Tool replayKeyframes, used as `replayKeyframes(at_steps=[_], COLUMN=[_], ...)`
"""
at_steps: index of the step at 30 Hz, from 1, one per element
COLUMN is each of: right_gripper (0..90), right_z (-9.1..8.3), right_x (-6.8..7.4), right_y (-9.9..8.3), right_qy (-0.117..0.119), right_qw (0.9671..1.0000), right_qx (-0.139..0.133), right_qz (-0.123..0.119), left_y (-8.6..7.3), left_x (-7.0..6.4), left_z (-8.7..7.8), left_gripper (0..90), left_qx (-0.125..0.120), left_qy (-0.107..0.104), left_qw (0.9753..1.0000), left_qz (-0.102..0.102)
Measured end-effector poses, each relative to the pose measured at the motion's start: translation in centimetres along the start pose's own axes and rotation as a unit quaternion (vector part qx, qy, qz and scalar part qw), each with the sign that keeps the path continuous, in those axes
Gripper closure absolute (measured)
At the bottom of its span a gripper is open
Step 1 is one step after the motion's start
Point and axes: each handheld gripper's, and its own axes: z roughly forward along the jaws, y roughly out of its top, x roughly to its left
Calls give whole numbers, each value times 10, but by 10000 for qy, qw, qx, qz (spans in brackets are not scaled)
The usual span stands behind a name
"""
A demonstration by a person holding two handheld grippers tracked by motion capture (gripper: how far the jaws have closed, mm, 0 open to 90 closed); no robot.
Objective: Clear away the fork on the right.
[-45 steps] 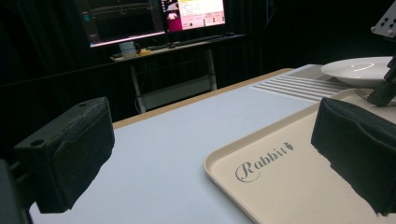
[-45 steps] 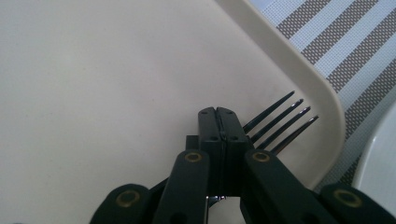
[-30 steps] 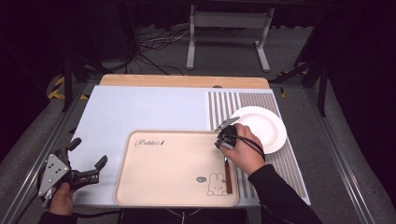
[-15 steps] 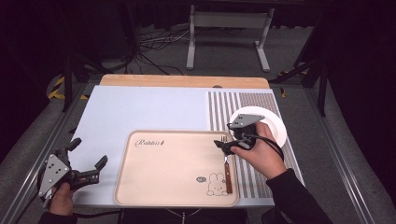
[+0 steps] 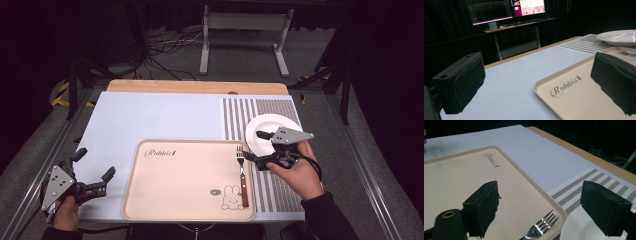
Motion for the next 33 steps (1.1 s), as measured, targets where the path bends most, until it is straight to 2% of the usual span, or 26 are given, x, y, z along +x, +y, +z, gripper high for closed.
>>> replayKeyframes(at_steps=[3, 10, 16, 22, 26, 29, 30, 32, 33], right_gripper=[154, 138, 136, 138, 138, 138, 139, 144, 144], right_z=[-7, -19, -30, -34, -33, -33, -33, -34, -34], right_x=[-2, -6, -10, -10, -9, -8, -8, -8, -9], right_y=[-9, -30, -49, -65, -78, -83, -83, -85, -86], right_qy=[-8, -24, -100, -209, -158, -133, -159, -344, -335], right_qw=[9996, 9972, 9931, 9900, 9899, 9894, 9892, 9865, 9862], right_qx=[-260, -744, -1168, -1388, -1406, -1446, -1456, -1603, -1623], right_qz=[100, 39, -81, -133, 6, -11, -22, 17, 48], left_y=[0, 0, 0, 0, 0, 1, 1, 0, 0], left_x=[0, 0, 0, 0, 0, -1, 0, 0, 0], left_z=[0, 0, 0, 0, 0, 0, 0, 0, 0], left_gripper=[2, 2, 2, 2, 2, 2, 2, 2, 2], left_qx=[-1, -2, -5, -17, -38, -34, -39, -39, -48], left_qy=[3, 4, 1, -18, -28, -58, -55, -56, -53], left_qw=[10000, 10000, 10000, 10000, 10000, 10000, 10000, 10000, 10000], left_qz=[8, -1, 7, 4, -5, -20, -7, -9, -31])
